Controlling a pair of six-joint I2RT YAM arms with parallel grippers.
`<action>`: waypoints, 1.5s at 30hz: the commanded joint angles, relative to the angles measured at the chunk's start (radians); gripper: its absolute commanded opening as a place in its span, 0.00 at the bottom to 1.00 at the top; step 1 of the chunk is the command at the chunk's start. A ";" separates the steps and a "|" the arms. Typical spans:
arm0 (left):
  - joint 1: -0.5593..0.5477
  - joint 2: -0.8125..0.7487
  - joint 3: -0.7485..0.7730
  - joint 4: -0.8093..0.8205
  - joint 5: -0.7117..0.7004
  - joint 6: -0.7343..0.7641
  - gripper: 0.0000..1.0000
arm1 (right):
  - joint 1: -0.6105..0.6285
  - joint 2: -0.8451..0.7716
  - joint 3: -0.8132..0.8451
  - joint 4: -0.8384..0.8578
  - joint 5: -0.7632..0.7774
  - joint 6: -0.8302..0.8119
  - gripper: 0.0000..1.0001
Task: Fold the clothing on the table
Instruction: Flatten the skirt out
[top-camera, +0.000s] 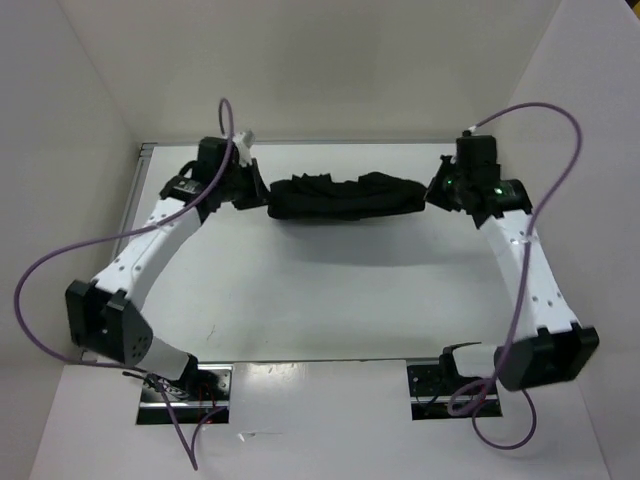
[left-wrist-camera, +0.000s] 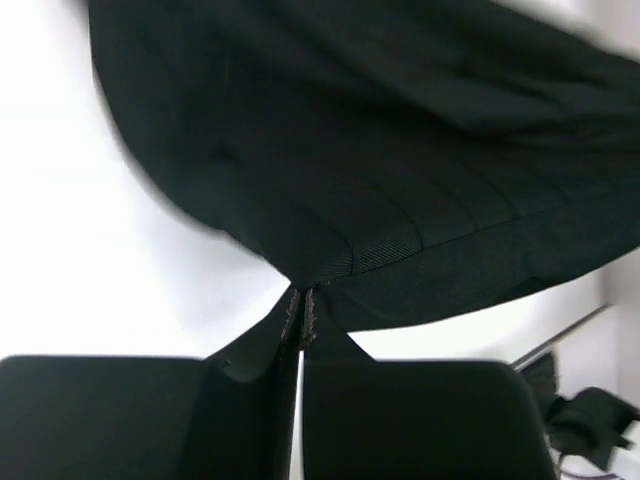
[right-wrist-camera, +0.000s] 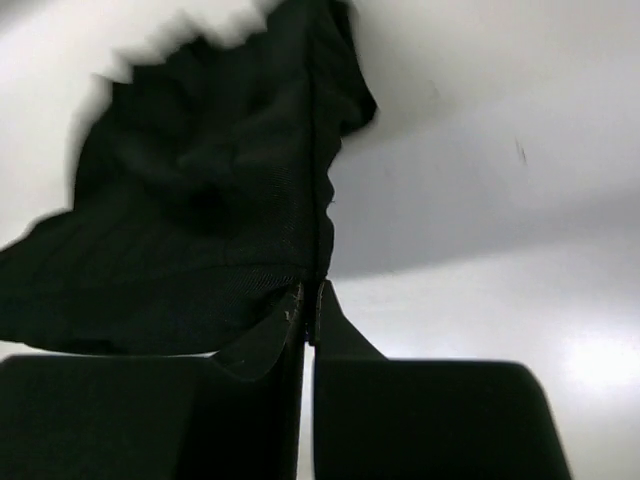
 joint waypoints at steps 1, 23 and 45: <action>0.014 -0.222 0.107 0.040 0.048 0.052 0.00 | -0.014 -0.222 0.108 0.115 -0.050 -0.060 0.00; 0.089 -0.098 0.085 0.179 0.085 0.071 0.00 | -0.014 -0.185 0.041 0.406 -0.157 -0.113 0.00; 0.180 -0.117 -0.260 0.216 0.214 -0.022 0.00 | 0.036 -0.016 -0.136 0.215 -0.232 -0.040 0.00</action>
